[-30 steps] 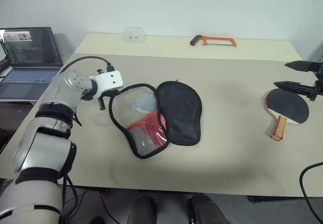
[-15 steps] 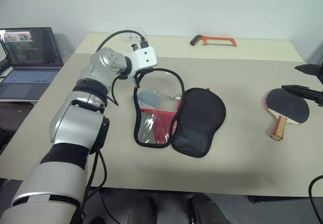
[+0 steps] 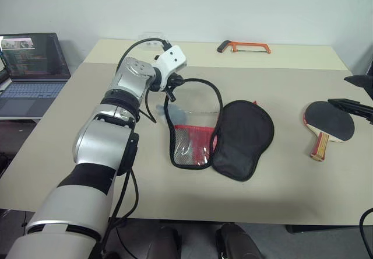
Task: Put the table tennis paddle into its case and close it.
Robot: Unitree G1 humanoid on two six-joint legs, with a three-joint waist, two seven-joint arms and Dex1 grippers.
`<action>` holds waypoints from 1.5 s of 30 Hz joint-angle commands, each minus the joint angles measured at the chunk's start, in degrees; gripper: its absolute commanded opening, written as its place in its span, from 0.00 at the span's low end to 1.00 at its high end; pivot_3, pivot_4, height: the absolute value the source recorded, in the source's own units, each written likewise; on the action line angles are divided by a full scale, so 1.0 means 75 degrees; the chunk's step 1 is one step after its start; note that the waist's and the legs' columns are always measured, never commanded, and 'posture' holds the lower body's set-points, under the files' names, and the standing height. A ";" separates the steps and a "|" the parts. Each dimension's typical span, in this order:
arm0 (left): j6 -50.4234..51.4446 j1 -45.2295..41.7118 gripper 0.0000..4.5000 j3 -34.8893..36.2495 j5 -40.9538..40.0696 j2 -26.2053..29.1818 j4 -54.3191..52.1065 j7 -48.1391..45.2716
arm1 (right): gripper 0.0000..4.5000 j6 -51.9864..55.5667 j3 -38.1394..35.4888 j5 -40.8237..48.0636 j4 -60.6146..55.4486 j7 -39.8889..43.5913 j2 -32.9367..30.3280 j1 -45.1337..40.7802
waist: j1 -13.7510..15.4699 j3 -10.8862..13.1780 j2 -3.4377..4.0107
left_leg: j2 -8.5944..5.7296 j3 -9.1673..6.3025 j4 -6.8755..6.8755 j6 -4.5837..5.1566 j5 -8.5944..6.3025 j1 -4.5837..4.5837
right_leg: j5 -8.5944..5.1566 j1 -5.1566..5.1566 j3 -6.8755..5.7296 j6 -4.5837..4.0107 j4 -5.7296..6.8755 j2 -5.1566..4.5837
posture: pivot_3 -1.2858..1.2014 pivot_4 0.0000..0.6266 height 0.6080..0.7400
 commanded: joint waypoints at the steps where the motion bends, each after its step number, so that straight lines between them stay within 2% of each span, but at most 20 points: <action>1: 0.0039 0.0000 0.01 0.0048 0.0106 0.0208 -0.0077 0.0673 | 1.00 -0.0028 -0.0035 0.0118 -0.0134 -0.0028 -0.0146 -0.0287 | 0.0000 0.0000 0.0000 | 0.0000 0.0000 0.0000 0.0000 0.0000 0.0000 | 0.0000 0.0000 0.0000 0.0000 -0.0001 0.0000 | 0.52 0.24 1.00; 12: 0.0334 0.0107 0.01 0.0242 0.0098 0.0361 0.0101 0.1504 | 1.00 -0.0047 0.0072 0.0136 -0.0163 -0.0061 -0.0023 -0.0315 | 0.0014 0.0000 0.0000 | 0.0000 0.0001 0.0000 -0.0002 0.0001 0.0000 | 0.0000 0.0000 0.0000 0.0000 -0.0001 -0.0001 | 0.52 0.24 1.00; 18: 0.0384 -0.0223 0.01 0.0958 -0.0436 -0.0059 0.0133 0.2264 | 1.00 -0.0046 -0.0048 0.0171 -0.0215 -0.0092 -0.0040 -0.0183 | 0.0054 0.0000 0.0000 | 0.0000 0.0001 0.0000 -0.0003 0.0002 0.0000 | 0.0000 0.0000 -0.0001 0.0001 0.0000 -0.0002 | 0.52 0.24 1.00; 23: 0.0525 -0.0331 0.01 0.1063 -0.0472 -0.0432 0.0191 0.2417 | 1.00 0.0007 -0.0171 0.0249 -0.0368 -0.0181 -0.0048 -0.0017 | 0.0076 0.0000 0.0000 | -0.0002 0.0002 0.0000 -0.0004 0.0002 -0.0001 | 0.0000 0.0000 -0.0001 0.0001 -0.0001 -0.0002 | 0.52 0.24 1.00; 29: 0.0485 -0.0295 0.01 0.0854 -0.0269 -0.0679 0.0220 0.2515 | 1.00 0.0043 -0.0261 0.0364 -0.0542 -0.0279 -0.0093 0.0189 | 0.0064 0.0000 0.0000 | -0.0003 0.0002 0.0000 -0.0007 0.0004 0.0001 | 0.0000 0.0001 0.0000 0.0001 0.0002 -0.0002 | 0.52 0.24 1.00; 35: 0.0228 -0.0069 0.01 0.0150 0.0340 -0.0662 0.0193 0.1943 | 1.00 0.0099 -0.0384 0.0439 -0.0708 -0.0342 -0.0116 0.0387 | 0.0069 0.0000 0.0000 | -0.0005 0.0002 0.0000 -0.0010 0.0006 0.0002 | 0.0000 0.0001 -0.0001 0.0001 0.0001 -0.0002 | 0.52 0.24 1.00; 39: 0.0135 -0.0014 0.01 0.0070 0.0375 -0.0674 0.0166 0.1606 | 1.00 0.0114 -0.0380 0.0450 -0.0760 -0.0357 -0.0087 0.0410 | 0.0067 0.0000 0.0000 | -0.0005 0.0002 -0.0001 -0.0010 0.0006 0.0002 | 0.0000 0.0001 0.0000 0.0001 0.0001 -0.0002 | 0.52 0.24 1.00; 41: -0.0313 0.0017 0.01 -0.0162 0.0573 -0.0617 0.0051 0.1451 | 1.00 0.0103 -0.0316 0.0453 -0.0796 -0.0365 -0.0042 0.0382 | 0.0068 0.0000 0.0000 | -0.0004 0.0002 0.0000 -0.0010 0.0006 0.0002 | 0.0000 0.0001 0.0000 0.0001 0.0001 -0.0002 | 0.52 0.24 1.00; 45: -0.0310 -0.0027 0.24 -0.0114 0.0522 -0.0565 0.0040 0.1451 | 1.00 0.0088 -0.0249 0.0440 -0.0790 -0.0357 -0.0008 0.0353 | 0.0066 0.0000 0.0000 | -0.0004 0.0001 -0.0001 -0.0010 0.0006 0.0002 | 0.0000 0.0001 0.0000 0.0001 0.0001 -0.0002 | 0.52 0.24 1.00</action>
